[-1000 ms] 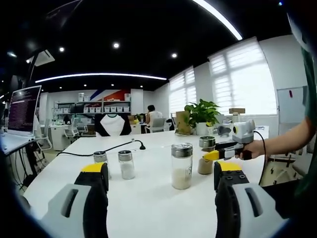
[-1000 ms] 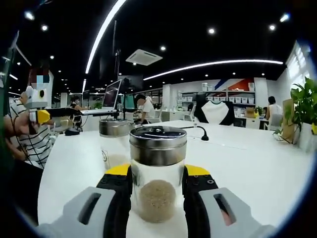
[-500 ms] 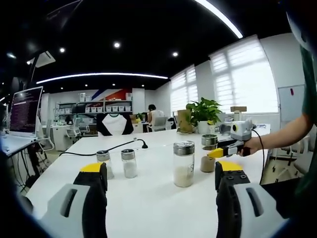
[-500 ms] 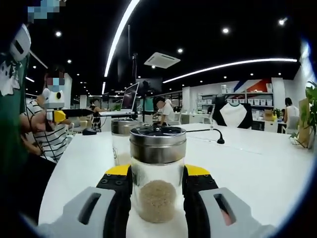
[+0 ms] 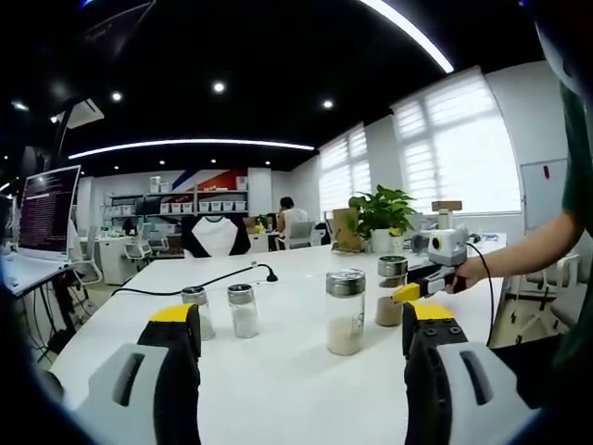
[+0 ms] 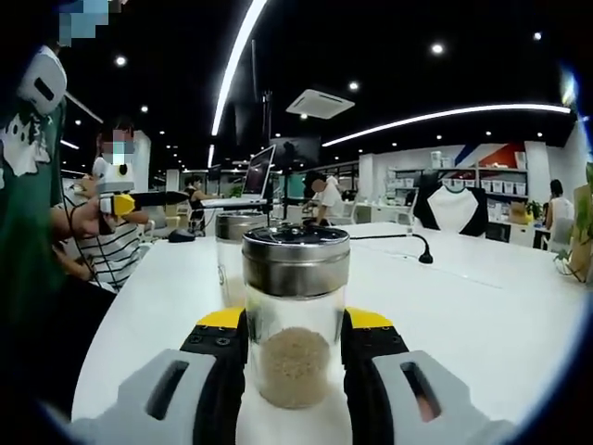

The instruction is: Rotate the seasoning bottle until the label or dispensing opening points toward the visible target arrow and the bottle remains upright within the marked orientation range

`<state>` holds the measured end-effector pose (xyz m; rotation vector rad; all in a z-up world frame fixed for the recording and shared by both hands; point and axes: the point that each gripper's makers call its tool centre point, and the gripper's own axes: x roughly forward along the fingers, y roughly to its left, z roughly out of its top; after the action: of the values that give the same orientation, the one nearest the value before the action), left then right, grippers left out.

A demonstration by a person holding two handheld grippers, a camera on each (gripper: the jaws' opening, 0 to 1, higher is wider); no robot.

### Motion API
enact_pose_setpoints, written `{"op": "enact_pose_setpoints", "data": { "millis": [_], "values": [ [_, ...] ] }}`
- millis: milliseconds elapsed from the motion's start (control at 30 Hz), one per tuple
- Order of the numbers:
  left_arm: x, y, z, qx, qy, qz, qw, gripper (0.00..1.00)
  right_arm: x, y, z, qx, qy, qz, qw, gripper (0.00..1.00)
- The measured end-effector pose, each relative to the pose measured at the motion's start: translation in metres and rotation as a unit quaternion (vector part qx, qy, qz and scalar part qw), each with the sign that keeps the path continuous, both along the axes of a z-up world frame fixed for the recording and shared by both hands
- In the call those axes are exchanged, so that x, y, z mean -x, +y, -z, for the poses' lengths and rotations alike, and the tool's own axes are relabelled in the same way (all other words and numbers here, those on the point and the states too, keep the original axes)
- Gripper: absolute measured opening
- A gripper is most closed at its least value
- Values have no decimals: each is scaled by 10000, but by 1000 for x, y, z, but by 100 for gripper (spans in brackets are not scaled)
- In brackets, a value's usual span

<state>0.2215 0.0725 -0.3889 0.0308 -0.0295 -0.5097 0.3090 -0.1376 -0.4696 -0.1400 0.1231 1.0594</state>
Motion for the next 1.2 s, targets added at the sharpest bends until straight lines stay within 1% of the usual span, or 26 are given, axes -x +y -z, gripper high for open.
{"op": "enact_pose_setpoints", "data": {
  "millis": [67, 133, 167, 267, 333, 400, 500, 633, 667, 700, 733, 767, 800, 833, 867, 933, 967, 1000, 1033, 1067, 1100, 1133, 1167, 1200],
  "values": [
    [0, 1, 0, -41, -14, -10, 10000, 95, 3, 2, 3, -27, 21, 57, 10000, 50],
    [0, 6, 0, -65, -27, -60, 10000, 95, 2, -1, 0, -142, -21, 319, 9994, 56],
    [0, 8, -1, -24, -32, -68, 10000, 95, 3, -2, -2, -249, 5, 426, 9988, 56],
    [0, 9, -1, -58, -43, -75, 9999, 95, 4, -5, -3, -350, -57, 695, 9970, 59],
    [-1, 11, -1, -58, -34, -94, 9999, 95, 1, -8, -6, -599, -32, 1148, 9916, 60],
    [-1, 11, 0, -24, -10, -104, 9999, 95, 1, -8, -8, -616, -79, 1342, 9890, 61],
    [-1, 10, 1, -39, 2, -86, 10000, 95, 4, -5, -11, -324, -256, 1525, 9874, 61],
    [0, 10, 3, -153, -12, -127, 9998, 95, 2, -2, -10, -329, -83, 1909, 9810, 63],
    [0, 9, 3, -146, -6, -113, 9998, 95, 0, -5, -9, -332, -37, 2102, 9771, 62],
    [0, 8, 3, -111, 7, -80, 9999, 95, -1, -7, -7, -370, 80, 2422, 9695, 62],
    [0, 8, 3, -93, 10, -91, 9999, 95, -1, -6, -6, -287, 14, 2503, 9677, 64],
    [0, 9, 3, -86, 13, -101, 9999, 95, -3, -10, -8, -231, -138, 2721, 9619, 64],
    [0, 9, 4, -79, 14, -104, 9999, 95, -4, -12, -11, -269, -201, 2870, 9573, 65],
    [0, 9, 4, -75, 15, -102, 9999, 95, -5, -14, -14, -389, -207, 3091, 9500, 65],
    [0, 9, 4, -68, 21, -97, 9999, 95, -5, -15, -14, -366, -190, 3225, 9457, 64],
    [-1, 8, 5, -64, 35, -83, 9999, 95, -7, -22, -16, -301, -267, 3596, 9322, 63],
    [-1, 8, 5, -61, 34, -80, 9999, 95, -8, -23, -22, -509, -339, 3725, 9260, 63],
    [-1, 8, 5, -56, 32, -73, 10000, 95, -6, -21, -28, -743, -395, 3786, 9217, 62],
    [-1, 7, 6, -46, 31, -68, 10000, 95, -6, -22, -25, -591, -366, 3870, 9194, 62],
    [-1, 6, 6, -43, 29, -72, 10000, 95, -5, -26, -22, -294, -413, 4051, 9128, 61],
    [-1, 6, 6, -26, 36, -68, 10000, 95, -5, -24, -24, -309, -506, 4088, 9107, 61],
    [-1, 3, 4, 140, 78, 18, 9999, 95, -5, -23, -26, -386, -524, 4137, 9081, 61],
    [-1, 3, 0, 166, 19, 22, 9999, 95, -5, -23, -25, -383, -513, 4171, 9066, 61],
    [-1, 3, 0, 118, -1, 11, 9999, 95, -4, -24, -23, -347, -421, 4298, 9013, 61]
  ]
}}
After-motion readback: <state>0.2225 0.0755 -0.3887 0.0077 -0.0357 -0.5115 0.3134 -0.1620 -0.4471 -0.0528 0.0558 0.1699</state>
